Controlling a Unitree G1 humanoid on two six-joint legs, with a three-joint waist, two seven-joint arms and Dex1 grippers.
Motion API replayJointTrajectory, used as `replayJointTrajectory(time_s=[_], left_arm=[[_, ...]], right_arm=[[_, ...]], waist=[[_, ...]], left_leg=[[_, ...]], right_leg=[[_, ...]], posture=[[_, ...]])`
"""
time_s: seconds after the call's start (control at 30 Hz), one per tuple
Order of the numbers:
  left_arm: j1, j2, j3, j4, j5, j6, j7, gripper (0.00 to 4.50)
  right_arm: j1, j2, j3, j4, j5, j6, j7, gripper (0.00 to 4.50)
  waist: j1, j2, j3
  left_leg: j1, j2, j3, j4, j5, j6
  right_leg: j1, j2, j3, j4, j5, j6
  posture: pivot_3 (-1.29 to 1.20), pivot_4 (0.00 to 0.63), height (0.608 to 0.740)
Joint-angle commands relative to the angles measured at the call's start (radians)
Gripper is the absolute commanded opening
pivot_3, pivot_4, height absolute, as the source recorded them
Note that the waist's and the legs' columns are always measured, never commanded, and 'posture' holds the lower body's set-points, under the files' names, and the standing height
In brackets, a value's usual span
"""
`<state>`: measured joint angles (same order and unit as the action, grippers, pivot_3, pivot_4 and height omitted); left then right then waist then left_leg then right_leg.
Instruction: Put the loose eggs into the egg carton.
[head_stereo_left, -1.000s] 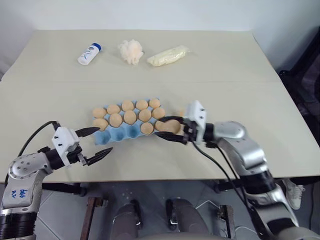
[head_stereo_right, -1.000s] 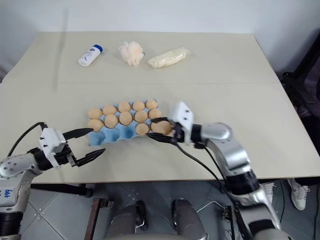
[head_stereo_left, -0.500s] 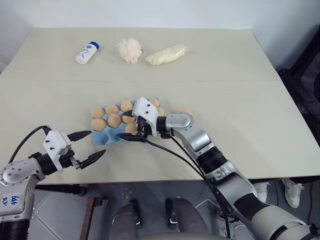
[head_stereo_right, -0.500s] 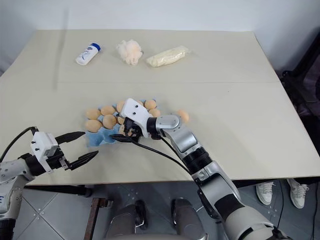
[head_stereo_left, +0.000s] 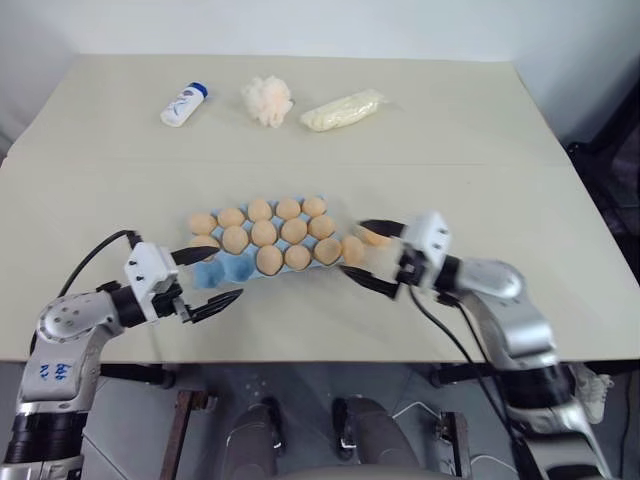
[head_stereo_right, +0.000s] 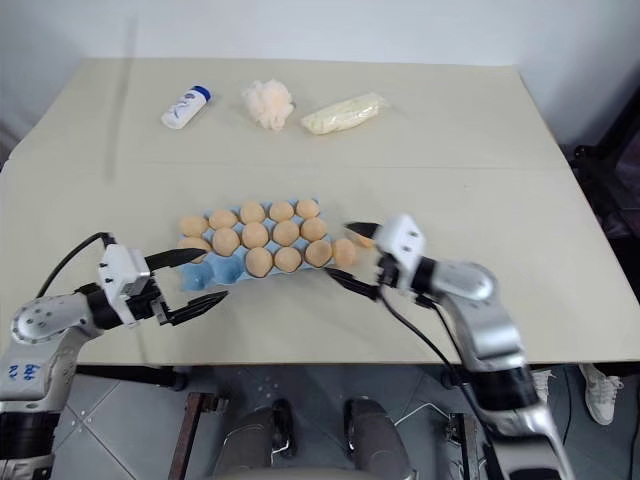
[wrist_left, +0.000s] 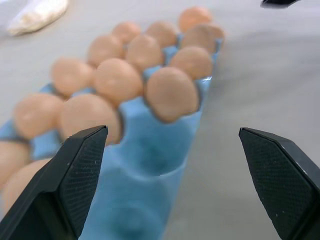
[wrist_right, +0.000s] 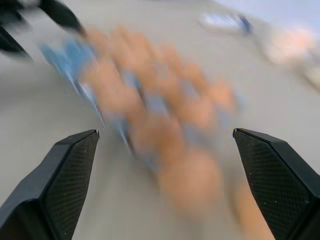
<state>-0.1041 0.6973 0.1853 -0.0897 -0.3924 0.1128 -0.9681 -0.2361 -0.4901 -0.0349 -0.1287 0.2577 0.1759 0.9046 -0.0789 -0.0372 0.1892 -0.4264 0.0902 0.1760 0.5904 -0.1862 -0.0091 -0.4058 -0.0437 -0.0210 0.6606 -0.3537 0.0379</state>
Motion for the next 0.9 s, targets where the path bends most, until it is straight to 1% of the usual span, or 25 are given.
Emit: replayJointTrajectory(time_s=[0.03,0.17,0.3,0.4,0.5,0.6,0.73,0.9], left_arm=[[-0.045,-0.009,-0.033,0.019,0.007,-0.017,-0.022,4.5],[-0.077,-0.019,-0.061,0.036,0.007,-0.014,-0.037,4.5],[-0.087,-0.017,-0.065,0.035,-0.002,-0.002,-0.042,4.5],[-0.084,-0.018,-0.058,0.034,0.004,-0.012,-0.034,4.5],[-0.066,-0.018,-0.046,0.023,0.004,-0.021,-0.022,4.5],[-0.046,-0.017,-0.04,0.008,0.005,-0.024,-0.014,4.5],[-0.019,-0.017,-0.028,-0.022,0.001,-0.021,0.007,4.5],[0.009,-0.015,-0.012,-0.052,-0.002,-0.013,0.025,4.5]], right_arm=[[0.052,-0.039,-0.078,-0.011,0.015,-0.076,-0.013,4.49],[0.058,-0.05,-0.093,0.031,0.004,-0.097,-0.041,4.49],[0.021,-0.045,-0.072,0.068,0.005,-0.083,-0.047,4.49],[-0.064,-0.022,-0.037,0.107,0.003,-0.034,-0.071,4.49],[-0.18,0.012,0.01,0.174,-0.015,0.037,-0.102,4.49],[-0.274,0.042,0.038,0.259,-0.04,0.068,-0.134,4.49],[-0.394,0.093,0.056,0.421,-0.066,0.075,-0.171,4.49],[-0.465,0.121,0.064,0.573,-0.097,0.022,-0.187,4.49]], waist=[[-0.008,0.0,0.0],[-0.015,0.0,0.0],[-0.014,0.0,0.0],[-0.014,0.0,0.0],[-0.016,0.0,0.0],[-0.011,0.0,0.0],[-0.007,0.0,0.0],[-0.005,0.001,0.0]], left_leg=[[0.0,0.0,0.0,0.001,0.0,0.0],[0.006,0.001,0.0,0.002,0.0,0.0],[0.007,0.001,-0.002,0.003,0.0,0.0],[0.007,0.001,-0.002,0.003,0.0,0.0],[0.007,0.001,-0.002,0.004,0.0,0.0],[0.007,0.001,-0.002,0.004,0.0,0.0],[0.005,0.001,-0.002,0.003,0.0,0.001],[0.005,0.001,-0.001,0.003,0.0,0.001]], right_leg=[[0.0,0.0,0.0,0.0,0.0,0.0],[0.005,0.003,0.002,0.002,0.001,0.001],[0.008,0.003,0.001,0.002,0.001,0.001],[0.008,0.002,0.002,0.001,0.001,0.001],[0.008,0.002,0.001,0.002,0.001,0.001],[0.008,0.002,0.001,0.002,0.001,0.001],[0.007,0.002,0.001,0.001,0.001,0.001],[0.006,0.002,0.001,0.0,0.001,0.001]], posture=[[0.0,0.15,0.74],[0.0,0.15,0.74],[0.0,0.15,0.74],[0.0,0.15,0.74],[0.0,0.15,0.74],[0.0,0.15,0.74],[0.0,0.15,0.74],[0.0,0.15,0.74]])
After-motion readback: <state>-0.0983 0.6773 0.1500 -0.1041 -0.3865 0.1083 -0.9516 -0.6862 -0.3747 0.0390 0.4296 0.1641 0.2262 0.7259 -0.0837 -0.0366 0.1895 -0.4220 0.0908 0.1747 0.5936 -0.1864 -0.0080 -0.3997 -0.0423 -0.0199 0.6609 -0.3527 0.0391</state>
